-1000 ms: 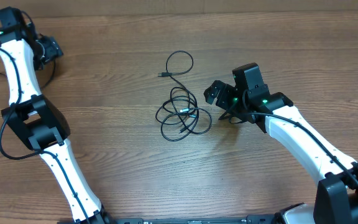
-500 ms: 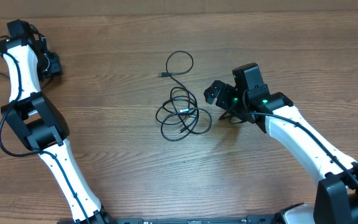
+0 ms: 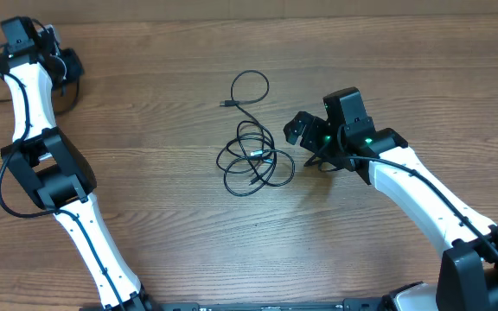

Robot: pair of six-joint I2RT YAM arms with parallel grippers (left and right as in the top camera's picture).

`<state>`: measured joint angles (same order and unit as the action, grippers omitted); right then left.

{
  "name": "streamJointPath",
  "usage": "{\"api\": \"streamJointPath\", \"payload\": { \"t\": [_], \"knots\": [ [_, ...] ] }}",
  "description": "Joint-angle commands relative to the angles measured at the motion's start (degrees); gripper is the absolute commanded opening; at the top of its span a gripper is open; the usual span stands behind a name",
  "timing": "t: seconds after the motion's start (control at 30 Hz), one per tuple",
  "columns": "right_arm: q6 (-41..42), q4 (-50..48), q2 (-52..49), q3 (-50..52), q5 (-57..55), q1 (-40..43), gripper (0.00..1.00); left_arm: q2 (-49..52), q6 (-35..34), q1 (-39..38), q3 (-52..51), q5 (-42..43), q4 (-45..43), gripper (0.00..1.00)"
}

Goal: Untangle cables

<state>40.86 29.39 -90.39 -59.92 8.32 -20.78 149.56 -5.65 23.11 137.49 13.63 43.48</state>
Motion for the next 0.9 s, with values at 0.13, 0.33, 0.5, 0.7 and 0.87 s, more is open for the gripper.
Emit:
{"api": "streamJointPath", "payload": {
  "t": [0.13,0.33,0.5,0.7,0.87],
  "knots": [
    [-0.37,-0.35,-0.11,-0.15,-0.59,-0.09,1.0,-2.1,-20.92,0.09,1.09,12.13,-15.78,0.04],
    [-0.37,-0.35,-0.13,-0.15,-0.59,-0.09,1.0,-2.12,-24.98,0.11,1.2,11.19,-17.42,0.61],
    [-0.37,-0.35,-0.13,-0.15,-0.59,-0.09,1.0,-2.12,-22.32,0.17,1.2,9.35,-10.88,0.94],
    [-0.37,-0.35,-0.13,-0.15,-0.59,-0.09,1.0,-7.02,-27.23,1.64,1.33,13.09,-2.08,1.0],
    [0.28,-0.44,-0.13,-0.15,-0.15,-0.09,1.0,-16.63,-16.52,1.07,1.33,27.96,3.37,1.0]
  ]
}}
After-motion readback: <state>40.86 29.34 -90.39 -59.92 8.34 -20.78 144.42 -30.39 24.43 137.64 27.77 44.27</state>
